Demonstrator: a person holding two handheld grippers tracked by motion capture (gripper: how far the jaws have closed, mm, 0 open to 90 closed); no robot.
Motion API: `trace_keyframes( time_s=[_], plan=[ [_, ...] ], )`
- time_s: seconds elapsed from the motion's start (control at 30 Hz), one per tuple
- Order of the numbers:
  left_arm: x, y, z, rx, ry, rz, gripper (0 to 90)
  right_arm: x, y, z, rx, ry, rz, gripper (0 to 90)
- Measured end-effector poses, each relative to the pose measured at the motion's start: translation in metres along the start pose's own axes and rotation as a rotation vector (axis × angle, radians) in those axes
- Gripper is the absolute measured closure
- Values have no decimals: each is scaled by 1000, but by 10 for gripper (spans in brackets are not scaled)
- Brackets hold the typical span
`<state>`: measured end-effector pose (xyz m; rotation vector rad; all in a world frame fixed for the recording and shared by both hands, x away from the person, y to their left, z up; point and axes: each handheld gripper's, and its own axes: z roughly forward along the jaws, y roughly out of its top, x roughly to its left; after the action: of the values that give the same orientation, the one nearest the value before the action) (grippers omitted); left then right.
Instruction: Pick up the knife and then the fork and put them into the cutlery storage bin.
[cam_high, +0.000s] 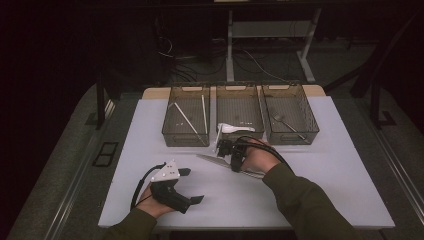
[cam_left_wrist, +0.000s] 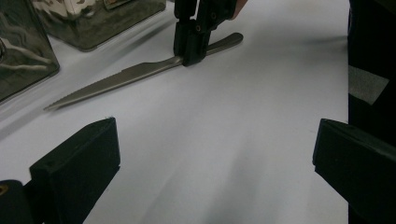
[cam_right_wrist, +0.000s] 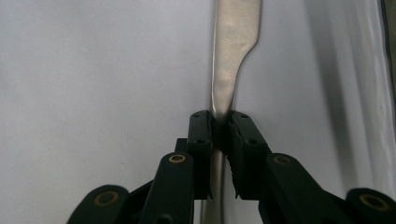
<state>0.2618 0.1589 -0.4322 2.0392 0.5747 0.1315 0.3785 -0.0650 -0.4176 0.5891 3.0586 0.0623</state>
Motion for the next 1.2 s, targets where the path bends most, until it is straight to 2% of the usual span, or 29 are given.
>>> trace_keyframes(
  time_s=[0.13,0.3,0.53,0.63,0.87,0.93,1.2],
  plan=[
    [1,0,0,-2,1,4,0,-1,-2,-1,-18,5,2,801],
    [2,0,-1,-1,0,-3,0,-7,-18,-3,-114,37,24,800],
    [2,-1,-1,0,5,-5,0,-13,-51,-18,-311,93,66,801],
    [2,-1,-1,2,7,-6,0,-16,-70,-23,-415,112,94,801],
    [2,-1,0,-1,6,-5,0,-23,-106,-36,-574,133,171,801],
    [3,-1,0,-3,3,-4,0,-28,-119,-39,-640,156,191,801],
    [7,0,4,-33,-15,18,0,-41,-151,-50,-768,141,266,801]
  ],
)
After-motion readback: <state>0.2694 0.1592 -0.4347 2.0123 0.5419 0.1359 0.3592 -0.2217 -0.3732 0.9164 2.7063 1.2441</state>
